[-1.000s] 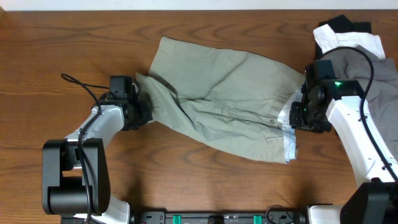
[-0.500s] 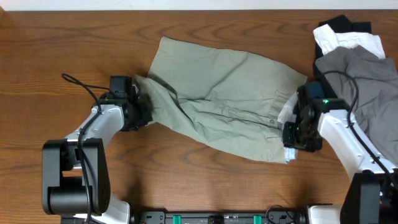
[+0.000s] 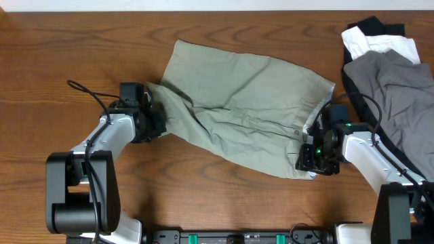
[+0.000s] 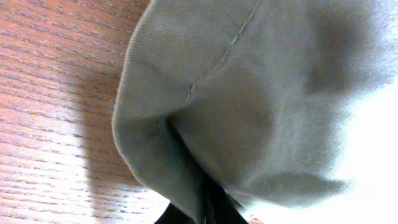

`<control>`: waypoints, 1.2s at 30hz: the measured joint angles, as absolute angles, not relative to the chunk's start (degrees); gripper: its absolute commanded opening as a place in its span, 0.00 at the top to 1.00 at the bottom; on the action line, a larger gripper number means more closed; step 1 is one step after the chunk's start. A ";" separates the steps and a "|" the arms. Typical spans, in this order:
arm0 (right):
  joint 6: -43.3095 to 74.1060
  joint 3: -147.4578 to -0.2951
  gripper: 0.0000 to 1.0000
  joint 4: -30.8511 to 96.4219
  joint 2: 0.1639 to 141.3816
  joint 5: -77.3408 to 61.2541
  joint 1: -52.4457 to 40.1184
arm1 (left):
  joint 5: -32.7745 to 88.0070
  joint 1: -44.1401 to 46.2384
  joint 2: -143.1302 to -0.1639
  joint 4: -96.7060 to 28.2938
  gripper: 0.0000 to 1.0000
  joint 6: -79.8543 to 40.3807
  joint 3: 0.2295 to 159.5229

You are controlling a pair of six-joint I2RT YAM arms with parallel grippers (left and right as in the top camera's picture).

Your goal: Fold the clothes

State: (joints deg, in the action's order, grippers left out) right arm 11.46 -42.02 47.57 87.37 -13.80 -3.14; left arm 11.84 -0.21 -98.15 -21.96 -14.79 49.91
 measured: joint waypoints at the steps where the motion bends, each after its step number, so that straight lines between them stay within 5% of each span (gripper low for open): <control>1: 10.98 -42.02 0.56 47.44 87.37 -14.00 -3.14 | 11.84 -0.21 -98.15 -21.96 0.94 -14.79 49.91; 8: 7.68 -42.02 0.57 47.29 87.37 -15.46 -3.14 | 11.84 -0.21 -98.15 -21.85 0.94 -14.79 49.91; 9: 7.40 -42.02 0.62 47.33 87.37 -15.53 -3.14 | 11.84 -0.21 -98.15 -21.85 0.94 -14.79 49.91; 11: 6.68 -42.02 0.96 47.70 87.37 -15.68 -3.14 | 11.84 -0.21 -98.15 -21.85 0.94 -14.79 49.91; 12: 6.61 -42.02 0.99 48.03 87.37 -15.77 -3.14 | 11.84 -0.21 -98.15 -21.85 0.94 -14.79 49.91; 23: 6.72 -43.79 0.99 47.18 87.37 -21.23 -2.76 | 13.43 -0.21 -95.94 -29.12 0.94 -14.81 50.11; 36: 5.76 -76.18 0.99 59.75 85.06 -26.22 5.06 | 14.44 -4.69 -66.11 -38.00 0.94 -14.72 56.42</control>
State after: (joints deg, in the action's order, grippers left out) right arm 5.76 -76.18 59.75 85.06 -26.22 5.06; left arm 14.44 -4.69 -66.11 -38.00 -14.72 56.42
